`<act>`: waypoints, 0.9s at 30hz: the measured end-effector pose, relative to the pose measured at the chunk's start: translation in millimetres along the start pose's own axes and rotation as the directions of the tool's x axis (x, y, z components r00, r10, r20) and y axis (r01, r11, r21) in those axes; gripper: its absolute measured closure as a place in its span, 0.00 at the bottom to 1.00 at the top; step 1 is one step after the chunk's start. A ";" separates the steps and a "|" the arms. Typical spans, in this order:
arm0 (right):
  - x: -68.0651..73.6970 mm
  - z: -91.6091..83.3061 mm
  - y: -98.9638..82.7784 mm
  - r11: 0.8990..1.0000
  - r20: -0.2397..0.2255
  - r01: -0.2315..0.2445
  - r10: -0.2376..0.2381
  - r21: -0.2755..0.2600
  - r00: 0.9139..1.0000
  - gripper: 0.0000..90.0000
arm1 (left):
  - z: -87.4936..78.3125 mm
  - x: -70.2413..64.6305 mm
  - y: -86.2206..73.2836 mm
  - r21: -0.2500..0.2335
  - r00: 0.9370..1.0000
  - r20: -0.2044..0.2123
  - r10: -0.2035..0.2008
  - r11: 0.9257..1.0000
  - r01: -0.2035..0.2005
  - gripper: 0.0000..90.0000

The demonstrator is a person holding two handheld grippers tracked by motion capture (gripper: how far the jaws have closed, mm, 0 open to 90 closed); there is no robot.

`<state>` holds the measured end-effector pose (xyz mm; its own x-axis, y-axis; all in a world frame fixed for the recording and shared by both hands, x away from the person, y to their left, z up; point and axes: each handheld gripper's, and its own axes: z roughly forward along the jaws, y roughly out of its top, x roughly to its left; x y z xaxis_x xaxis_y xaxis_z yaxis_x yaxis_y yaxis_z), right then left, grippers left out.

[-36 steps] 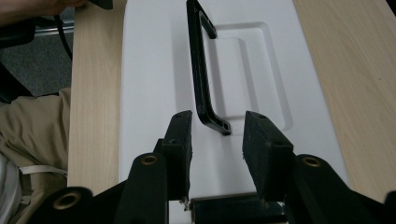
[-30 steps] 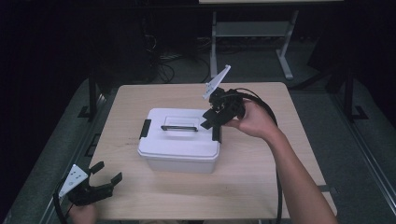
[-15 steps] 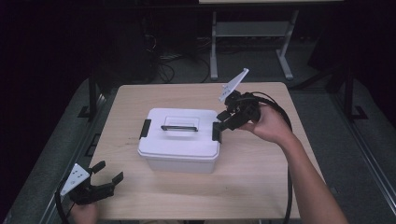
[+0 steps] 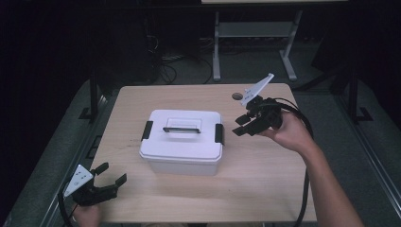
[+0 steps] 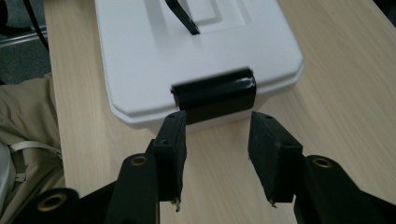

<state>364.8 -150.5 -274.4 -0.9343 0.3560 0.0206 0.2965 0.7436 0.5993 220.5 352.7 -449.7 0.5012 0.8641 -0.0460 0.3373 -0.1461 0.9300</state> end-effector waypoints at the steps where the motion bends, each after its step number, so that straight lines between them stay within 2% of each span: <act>1: 0.0 0.0 0.0 1.000 0.000 0.000 0.000 0.000 1.000 0.62 | 0.0 0.0 0.0 0.000 1.000 0.000 0.000 1.000 0.000 0.14; 4: -1.2 -4.3 -13.7 1.000 0.007 -0.021 0.021 0.004 1.000 0.62 | 0.5 -1.0 -0.1 0.000 1.000 0.000 0.002 1.000 -0.002 0.14; 10: -2.2 -8.1 -28.0 0.999 0.015 -0.040 0.040 0.009 0.999 0.62 | 2.1 -1.0 0.5 0.001 1.000 0.001 0.002 1.000 -0.002 0.14; 27: -1.9 -7.5 -46.0 0.998 0.016 -0.066 0.066 0.007 0.998 0.62 | 1.6 -1.0 1.3 -0.006 1.000 0.002 0.006 1.000 -0.006 0.14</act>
<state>351.5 -189.7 -296.0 -0.9096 0.4128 0.0472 0.3586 0.7225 0.5911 221.7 350.9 -449.1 0.5049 0.8621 -0.0418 0.3297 -0.1479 0.9324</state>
